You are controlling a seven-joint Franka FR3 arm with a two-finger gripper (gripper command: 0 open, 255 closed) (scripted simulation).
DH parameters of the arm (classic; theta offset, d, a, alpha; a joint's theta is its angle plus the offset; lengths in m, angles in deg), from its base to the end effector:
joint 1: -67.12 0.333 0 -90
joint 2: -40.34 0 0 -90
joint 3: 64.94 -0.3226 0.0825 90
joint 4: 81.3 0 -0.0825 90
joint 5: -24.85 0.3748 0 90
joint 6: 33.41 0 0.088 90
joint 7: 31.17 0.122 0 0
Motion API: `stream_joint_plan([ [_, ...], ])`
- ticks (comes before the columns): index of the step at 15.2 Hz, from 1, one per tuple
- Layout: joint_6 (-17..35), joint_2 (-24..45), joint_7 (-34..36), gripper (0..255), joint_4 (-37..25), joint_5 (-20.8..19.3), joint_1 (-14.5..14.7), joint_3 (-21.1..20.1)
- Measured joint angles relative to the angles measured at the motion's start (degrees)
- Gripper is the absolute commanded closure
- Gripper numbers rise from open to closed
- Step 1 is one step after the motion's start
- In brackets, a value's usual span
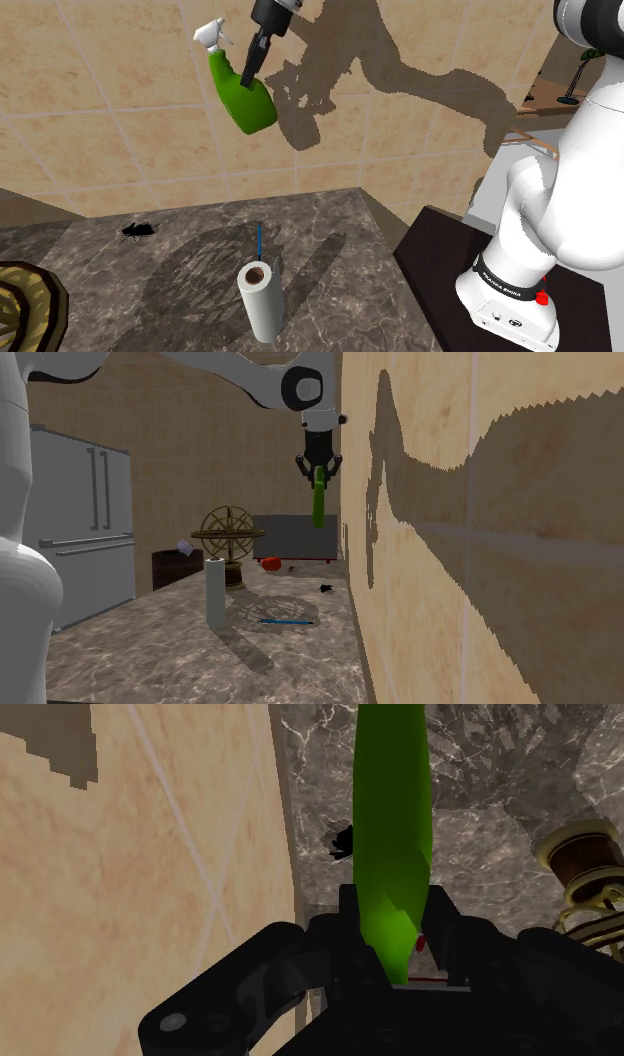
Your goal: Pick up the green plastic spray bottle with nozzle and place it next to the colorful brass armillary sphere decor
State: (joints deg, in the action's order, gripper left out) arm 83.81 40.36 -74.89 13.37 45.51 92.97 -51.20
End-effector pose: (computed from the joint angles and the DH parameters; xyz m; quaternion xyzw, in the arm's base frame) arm 0.5731 0.1476 0.6326 -0.8756 -0.4082 -0.2319 0.1135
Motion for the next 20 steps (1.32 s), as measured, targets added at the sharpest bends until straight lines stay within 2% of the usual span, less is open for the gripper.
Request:
stream_joint_plan([
  [8, -6.1, 1.6, 1.9, 255, -7.9, -0.4, -0.3, 0.2],
  [20, -17.1, 6.3, 4.4, 255, -23.6, 0.3, -1.4, 1.0],
])
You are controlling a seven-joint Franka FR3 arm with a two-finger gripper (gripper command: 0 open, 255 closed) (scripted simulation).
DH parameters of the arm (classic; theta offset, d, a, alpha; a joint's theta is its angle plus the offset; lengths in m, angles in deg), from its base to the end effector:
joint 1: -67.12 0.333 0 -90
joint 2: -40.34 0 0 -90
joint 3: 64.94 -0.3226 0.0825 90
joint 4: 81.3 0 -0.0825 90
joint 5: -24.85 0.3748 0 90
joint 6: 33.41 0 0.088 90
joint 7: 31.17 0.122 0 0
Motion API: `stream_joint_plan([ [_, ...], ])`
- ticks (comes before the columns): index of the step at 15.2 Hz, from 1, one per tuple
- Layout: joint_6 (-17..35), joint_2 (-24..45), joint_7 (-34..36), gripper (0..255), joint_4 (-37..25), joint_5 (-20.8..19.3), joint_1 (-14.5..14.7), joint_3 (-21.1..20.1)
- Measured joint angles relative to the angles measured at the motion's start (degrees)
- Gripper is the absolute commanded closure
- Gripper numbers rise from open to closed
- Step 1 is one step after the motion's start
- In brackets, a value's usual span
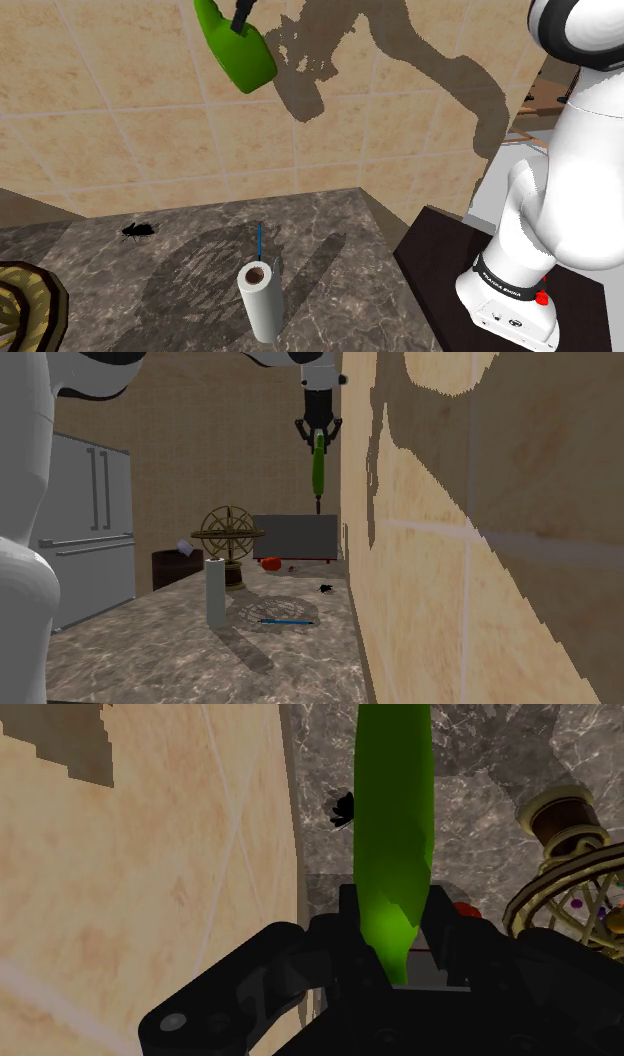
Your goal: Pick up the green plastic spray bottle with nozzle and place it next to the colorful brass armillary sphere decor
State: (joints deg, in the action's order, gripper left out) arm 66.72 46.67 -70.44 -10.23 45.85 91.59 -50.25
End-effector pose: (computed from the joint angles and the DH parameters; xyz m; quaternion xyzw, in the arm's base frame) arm 0.5736 0.1493 0.7360 -0.8757 -0.4080 -0.2318 0.1136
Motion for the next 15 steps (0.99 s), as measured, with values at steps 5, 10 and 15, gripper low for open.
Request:
stream_joint_plan([
  [5, -5.2, 3.5, 1.1, 255, -8.7, 1.1, -1.0, 0.3],
  [10, -3.3, 0.8, 4.8, 255, -5.5, -1.6, 2.2, -1.3],
  [15, -0.6, -3.7, 11.5, 255, -0.3, -6.0, 7.0, -4.4],
])
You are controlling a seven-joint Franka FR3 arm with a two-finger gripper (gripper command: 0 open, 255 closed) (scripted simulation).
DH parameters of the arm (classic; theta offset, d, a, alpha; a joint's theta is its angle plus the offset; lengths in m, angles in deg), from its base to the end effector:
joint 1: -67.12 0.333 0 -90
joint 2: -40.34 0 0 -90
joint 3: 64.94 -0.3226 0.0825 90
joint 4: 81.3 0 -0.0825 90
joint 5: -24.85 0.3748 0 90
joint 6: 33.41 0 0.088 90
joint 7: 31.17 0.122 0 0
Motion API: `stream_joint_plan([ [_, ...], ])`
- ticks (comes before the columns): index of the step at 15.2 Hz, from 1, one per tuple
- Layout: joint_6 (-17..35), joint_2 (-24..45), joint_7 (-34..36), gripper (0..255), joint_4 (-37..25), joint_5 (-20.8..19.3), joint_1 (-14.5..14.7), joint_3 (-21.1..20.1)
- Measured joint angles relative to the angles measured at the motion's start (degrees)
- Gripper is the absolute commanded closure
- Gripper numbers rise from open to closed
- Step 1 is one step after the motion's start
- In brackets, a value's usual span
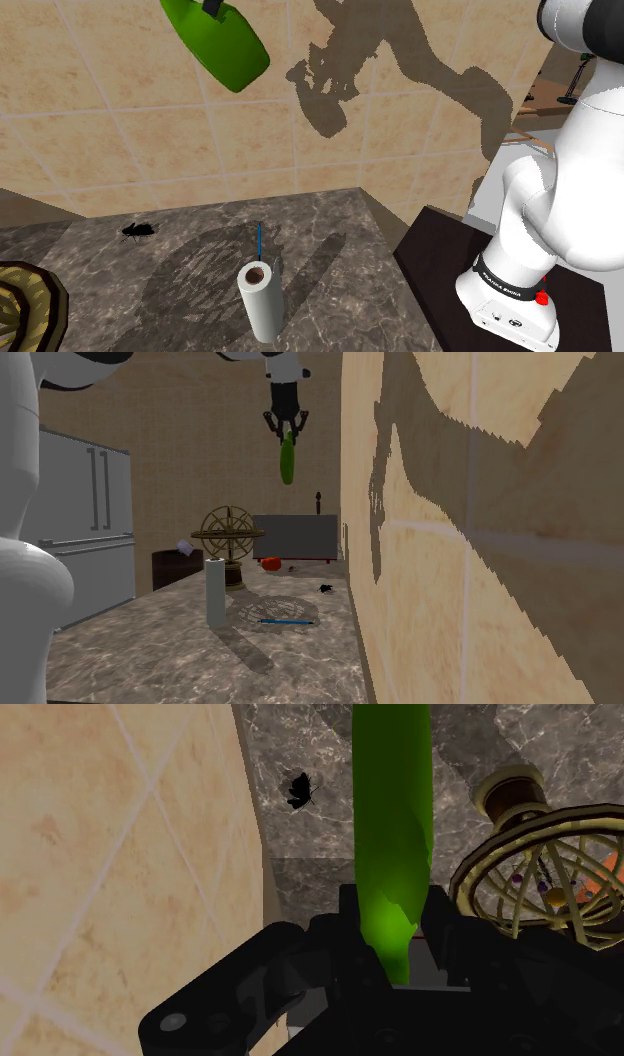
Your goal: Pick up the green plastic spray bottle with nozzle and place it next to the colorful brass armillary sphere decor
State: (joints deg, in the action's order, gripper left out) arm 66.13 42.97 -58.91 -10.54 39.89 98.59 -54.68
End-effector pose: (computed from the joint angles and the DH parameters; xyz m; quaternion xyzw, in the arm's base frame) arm 0.5147 0.2331 0.7706 -0.8755 -0.4086 -0.2314 0.1137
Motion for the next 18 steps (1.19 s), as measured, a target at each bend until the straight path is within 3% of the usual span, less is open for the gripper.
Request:
stream_joint_plan([
  [4, 2.9, -2.9, 5.7, 255, 4.4, -3.4, 3.5, -3.1],
  [14, 6.0, -3.4, 19.6, 255, 6.0, -10.4, 10.5, -10.4],
  [18, 4.7, -0.2, 25.8, 255, 1.2, -13.6, 13.5, -13.4],
])
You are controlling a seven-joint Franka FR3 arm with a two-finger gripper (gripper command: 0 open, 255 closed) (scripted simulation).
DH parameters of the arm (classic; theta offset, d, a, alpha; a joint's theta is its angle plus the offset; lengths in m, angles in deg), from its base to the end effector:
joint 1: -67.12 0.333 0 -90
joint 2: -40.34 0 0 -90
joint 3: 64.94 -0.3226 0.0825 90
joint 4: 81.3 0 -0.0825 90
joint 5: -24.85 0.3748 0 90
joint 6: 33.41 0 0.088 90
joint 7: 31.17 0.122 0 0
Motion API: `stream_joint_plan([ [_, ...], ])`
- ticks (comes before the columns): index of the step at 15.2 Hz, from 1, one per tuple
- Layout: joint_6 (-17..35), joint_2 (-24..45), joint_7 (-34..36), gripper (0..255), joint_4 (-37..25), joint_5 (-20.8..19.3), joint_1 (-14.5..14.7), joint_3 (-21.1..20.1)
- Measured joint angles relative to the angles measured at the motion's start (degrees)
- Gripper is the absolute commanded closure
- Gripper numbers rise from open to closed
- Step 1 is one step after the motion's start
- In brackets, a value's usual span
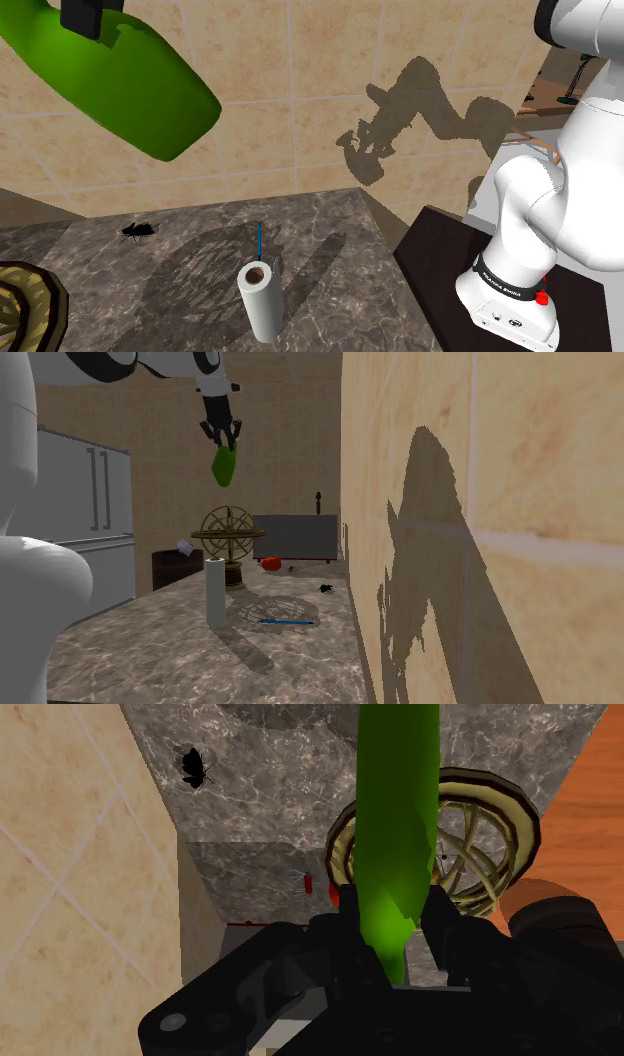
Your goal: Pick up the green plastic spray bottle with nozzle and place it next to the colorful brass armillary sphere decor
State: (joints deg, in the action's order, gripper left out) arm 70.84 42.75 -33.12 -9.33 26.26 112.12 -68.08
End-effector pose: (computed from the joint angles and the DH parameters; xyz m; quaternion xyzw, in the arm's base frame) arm 0.3806 0.4267 0.7703 -0.8754 -0.4088 -0.2318 0.1134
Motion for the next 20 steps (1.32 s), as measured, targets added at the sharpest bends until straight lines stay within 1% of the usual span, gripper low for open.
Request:
stream_joint_plan([
  [1, 0.7, -0.1, 1.1, 255, 0.8, -0.6, 0.6, -0.5],
  [3, -0.1, 1.5, 4.0, 255, -1.6, -2.3, 2.3, -1.9],
  [4, -0.5, 3.2, 5.6, 255, -3.6, -3.3, 3.2, -2.6],
  [5, -1.6, 5.5, 7.6, 255, -7.0, -4.8, 4.6, -3.5],
  [6, -1.4, 5.5, 8.5, 255, -6.7, -5.3, 5.2, -3.8],
  [14, 6.6, 1.2, 9.6, 255, 5.6, -5.2, 5.3, -3.9],
  [20, 11.9, -0.8, 9.8, 255, 12.9, -5.0, 5.2, -3.9],
])
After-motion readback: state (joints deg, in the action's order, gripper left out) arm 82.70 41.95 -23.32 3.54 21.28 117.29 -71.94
